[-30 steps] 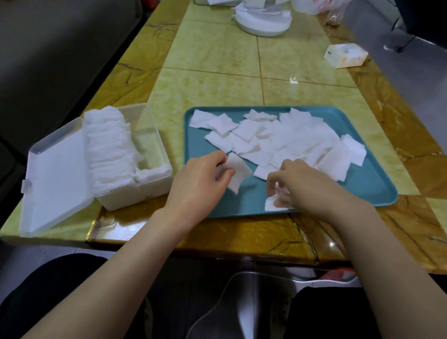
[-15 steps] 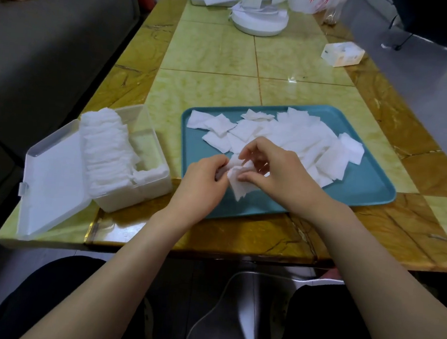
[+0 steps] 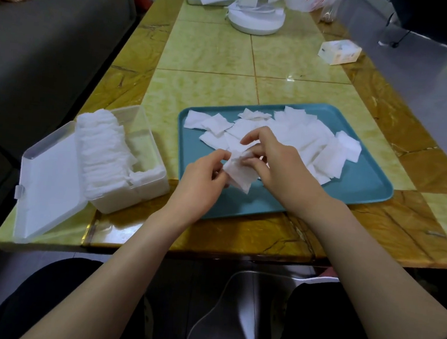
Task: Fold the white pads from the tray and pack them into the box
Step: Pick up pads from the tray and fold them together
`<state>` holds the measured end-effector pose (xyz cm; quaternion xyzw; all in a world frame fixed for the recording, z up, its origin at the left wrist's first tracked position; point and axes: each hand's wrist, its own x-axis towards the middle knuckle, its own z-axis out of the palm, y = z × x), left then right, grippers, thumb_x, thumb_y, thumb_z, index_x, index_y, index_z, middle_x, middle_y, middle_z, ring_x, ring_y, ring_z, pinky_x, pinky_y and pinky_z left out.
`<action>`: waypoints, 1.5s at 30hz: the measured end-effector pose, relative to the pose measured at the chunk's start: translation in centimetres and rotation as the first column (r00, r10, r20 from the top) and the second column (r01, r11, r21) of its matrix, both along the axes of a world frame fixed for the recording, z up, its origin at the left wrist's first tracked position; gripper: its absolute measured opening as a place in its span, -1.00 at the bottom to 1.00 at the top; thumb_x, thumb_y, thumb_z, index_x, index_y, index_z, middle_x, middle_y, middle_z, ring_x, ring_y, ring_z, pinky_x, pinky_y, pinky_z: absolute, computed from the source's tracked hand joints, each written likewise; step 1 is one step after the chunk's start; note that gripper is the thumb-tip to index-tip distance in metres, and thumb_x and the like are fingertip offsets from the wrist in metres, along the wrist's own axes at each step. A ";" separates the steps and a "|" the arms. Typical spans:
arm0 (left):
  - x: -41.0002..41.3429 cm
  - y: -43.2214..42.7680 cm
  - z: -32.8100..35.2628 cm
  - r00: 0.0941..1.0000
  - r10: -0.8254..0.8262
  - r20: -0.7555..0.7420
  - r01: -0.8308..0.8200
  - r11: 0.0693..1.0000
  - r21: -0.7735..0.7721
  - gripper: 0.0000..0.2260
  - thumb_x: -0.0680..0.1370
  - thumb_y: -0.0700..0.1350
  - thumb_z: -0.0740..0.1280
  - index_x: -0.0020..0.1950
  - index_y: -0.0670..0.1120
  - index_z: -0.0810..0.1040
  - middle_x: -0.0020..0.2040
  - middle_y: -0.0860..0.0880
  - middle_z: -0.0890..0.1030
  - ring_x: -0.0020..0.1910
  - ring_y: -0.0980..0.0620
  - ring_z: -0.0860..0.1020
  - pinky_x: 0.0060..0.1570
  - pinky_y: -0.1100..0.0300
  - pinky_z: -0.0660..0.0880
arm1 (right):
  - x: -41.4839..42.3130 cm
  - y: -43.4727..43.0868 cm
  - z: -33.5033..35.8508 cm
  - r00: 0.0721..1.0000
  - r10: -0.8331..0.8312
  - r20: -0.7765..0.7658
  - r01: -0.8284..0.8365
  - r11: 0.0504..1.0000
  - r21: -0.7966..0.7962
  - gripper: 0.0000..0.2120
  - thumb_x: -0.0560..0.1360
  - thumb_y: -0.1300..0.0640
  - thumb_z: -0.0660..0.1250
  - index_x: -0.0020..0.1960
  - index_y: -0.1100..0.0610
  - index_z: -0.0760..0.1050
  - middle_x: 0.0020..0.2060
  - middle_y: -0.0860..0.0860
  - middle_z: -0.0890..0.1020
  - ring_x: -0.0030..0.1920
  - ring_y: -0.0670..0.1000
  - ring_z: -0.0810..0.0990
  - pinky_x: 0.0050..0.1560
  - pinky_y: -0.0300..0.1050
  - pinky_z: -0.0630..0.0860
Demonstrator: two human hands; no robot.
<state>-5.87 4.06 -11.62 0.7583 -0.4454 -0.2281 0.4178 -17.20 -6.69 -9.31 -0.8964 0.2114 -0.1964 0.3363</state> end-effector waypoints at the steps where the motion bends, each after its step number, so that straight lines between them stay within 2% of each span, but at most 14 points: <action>1: -0.1 0.0 0.0 1.000 -0.009 0.001 0.009 1.000 -0.007 -0.83 0.60 -0.15 0.24 0.17 -0.01 0.53 -0.13 -0.02 0.67 -0.17 0.13 0.63 -0.13 0.19 0.53 | 0.0 -0.1 0.0 1.000 0.003 -0.017 -0.004 1.000 -0.012 -0.86 0.54 0.22 0.27 0.07 0.08 0.38 -0.14 -0.05 0.62 -0.19 -0.16 0.47 -0.11 -0.43 0.36; 5: -0.1 0.0 0.1 1.000 -0.022 -0.005 0.022 0.999 -0.038 -0.82 0.60 -0.20 0.24 0.13 0.00 0.55 -0.20 0.04 0.65 -0.24 0.24 0.58 -0.32 0.37 0.41 | 0.0 -0.1 0.0 1.000 0.014 -0.022 -0.013 1.000 0.023 -0.78 0.49 0.20 0.35 0.01 0.01 0.34 -0.21 -0.06 0.62 -0.23 -0.24 0.52 -0.15 -0.41 0.41; 10: -0.2 -0.1 0.2 0.999 -0.042 0.010 0.043 0.998 -0.046 -0.83 0.60 -0.19 0.24 0.08 0.00 0.59 -0.21 0.04 0.65 -0.24 0.25 0.55 -0.30 0.41 0.38 | -0.1 -0.5 -0.2 0.999 -0.020 -0.030 0.021 0.999 0.039 -0.67 0.46 0.18 0.39 0.17 0.07 0.37 -0.21 -0.06 0.63 -0.19 -0.22 0.53 -0.11 -0.42 0.42; 15: -0.2 -0.1 0.4 0.998 -0.059 0.025 0.060 0.998 -0.019 -0.81 0.60 -0.20 0.22 0.05 0.05 0.57 -0.17 -0.03 0.67 -0.13 0.08 0.62 -0.15 0.18 0.49 | -0.1 -0.6 -0.2 0.999 -0.050 -0.021 0.050 0.999 -0.010 -0.63 0.46 0.18 0.40 0.25 0.12 0.46 -0.23 -0.09 0.57 -0.14 -0.10 0.55 -0.02 -0.30 0.47; 18: -0.3 -0.1 0.6 0.997 -0.070 0.032 0.070 0.997 -0.017 -0.81 0.61 -0.20 0.19 -0.02 0.05 0.55 -0.17 0.00 0.64 -0.12 0.07 0.60 -0.12 0.18 0.48 | 0.0 -0.7 -0.4 0.996 -0.067 -0.065 0.060 0.994 -0.095 -0.81 0.45 0.09 0.40 0.03 0.14 0.57 -0.17 -0.01 0.54 -0.13 -0.03 0.51 -0.02 -0.09 0.47; 21: -0.6 0.0 0.9 0.995 -0.068 -0.076 0.064 0.997 -0.052 -0.73 0.60 -0.03 0.11 -0.08 -0.08 0.56 -0.17 -0.06 0.60 -0.13 -0.02 0.53 -0.01 -0.02 0.46 | -0.1 -0.7 -0.4 0.991 -0.110 -0.074 0.097 0.983 -0.154 -0.82 0.43 0.01 0.41 -0.15 0.09 0.47 -0.15 -0.02 0.48 -0.13 -0.04 0.47 -0.06 -0.11 0.45; 24: -0.7 0.1 1.0 0.992 -0.075 -0.099 0.069 0.995 -0.067 -0.65 0.56 0.16 0.19 -0.11 -0.10 0.55 -0.23 -0.09 0.56 -0.25 0.01 0.47 -0.20 0.17 0.41 | -0.2 -0.6 0.0 0.992 -0.106 -0.068 0.100 0.991 -0.085 -0.82 0.44 0.07 0.40 -0.19 0.06 0.41 -0.27 -0.04 0.54 -0.23 -0.04 0.50 -0.13 -0.10 0.47; 27: -0.4 0.0 0.8 0.994 -0.018 0.109 0.027 0.996 -0.079 -0.77 0.53 -0.04 0.35 -0.26 -0.11 0.45 -0.40 0.04 0.42 -0.39 0.16 0.35 -0.40 0.29 0.25 | -0.1 -0.5 0.0 0.997 -0.080 0.002 0.080 0.996 0.048 -0.89 0.45 0.14 0.40 -0.17 0.07 0.47 -0.30 -0.08 0.54 -0.27 -0.10 0.49 -0.15 -0.22 0.45; 29: -0.1 -0.1 0.6 0.991 0.045 0.129 -0.030 0.992 -0.119 -0.78 0.52 -0.11 0.36 -0.28 -0.15 0.44 -0.41 0.05 0.40 -0.39 0.16 0.34 -0.40 0.28 0.24 | -0.3 -1.1 -0.1 0.981 -0.176 0.085 0.179 0.983 -0.029 -0.93 0.48 0.15 0.37 -0.06 0.12 0.51 -0.18 -0.05 0.53 -0.14 -0.07 0.48 -0.07 -0.25 0.41; 31: 0.1 -0.1 0.6 0.987 0.090 0.131 -0.072 0.988 -0.135 -0.80 0.52 -0.13 0.36 -0.24 -0.19 0.46 -0.40 0.04 0.42 -0.38 0.15 0.34 -0.39 0.27 0.23 | -0.9 -2.5 -0.2 0.950 -0.304 0.067 0.311 0.924 -0.223 -0.78 0.50 0.17 0.34 0.13 0.16 0.47 0.01 0.01 0.48 0.06 -0.02 0.41 0.06 -0.27 0.29; 35: -0.1 -0.1 0.5 0.981 0.110 0.160 -0.089 0.987 -0.135 -0.85 0.52 -0.13 0.36 -0.21 -0.14 0.48 -0.36 0.05 0.48 -0.36 0.15 0.40 -0.36 0.28 0.26 | -2.1 -5.4 -1.6 0.886 -0.379 -0.267 0.263 0.885 -0.383 -0.53 0.50 0.21 0.32 0.39 0.11 0.31 0.38 0.10 0.33 0.40 0.12 0.22 0.34 -0.04 0.18; 37: -0.2 -0.2 0.4 0.982 0.105 0.159 -0.087 0.989 -0.121 -0.86 0.52 -0.12 0.36 -0.16 -0.18 0.50 -0.30 -0.02 0.54 -0.29 0.07 0.46 -0.33 0.21 0.31 | -2.2 -6.1 -2.2 0.857 -0.396 -0.329 0.264 0.887 -0.379 -0.57 0.52 0.17 0.29 0.38 0.10 0.34 0.31 0.10 0.43 0.33 0.13 0.30 0.25 -0.04 0.23; 40: -0.3 -0.2 0.4 0.983 0.105 0.153 -0.088 0.989 -0.118 -0.85 0.53 -0.12 0.36 -0.13 -0.21 0.51 -0.24 -0.11 0.56 -0.23 0.00 0.48 -0.28 0.13 0.35 | -2.2 -6.8 -1.9 0.859 -0.439 -0.263 0.332 0.869 -0.368 -0.73 0.54 0.14 0.26 0.22 0.13 0.49 0.12 0.10 0.57 0.15 0.12 0.45 0.02 -0.10 0.31; 45: 0.0 -0.3 0.3 0.980 0.129 0.154 -0.114 0.988 -0.102 -0.81 0.53 -0.11 0.34 -0.16 -0.21 0.48 -0.26 -0.14 0.54 -0.31 0.04 0.41 -0.37 0.24 0.25 | -1.9 -5.5 -1.0 0.889 -0.388 -0.245 0.297 0.893 -0.338 -0.79 0.54 0.09 0.28 0.09 0.19 0.56 -0.02 0.10 0.60 0.02 0.10 0.52 -0.09 -0.15 0.31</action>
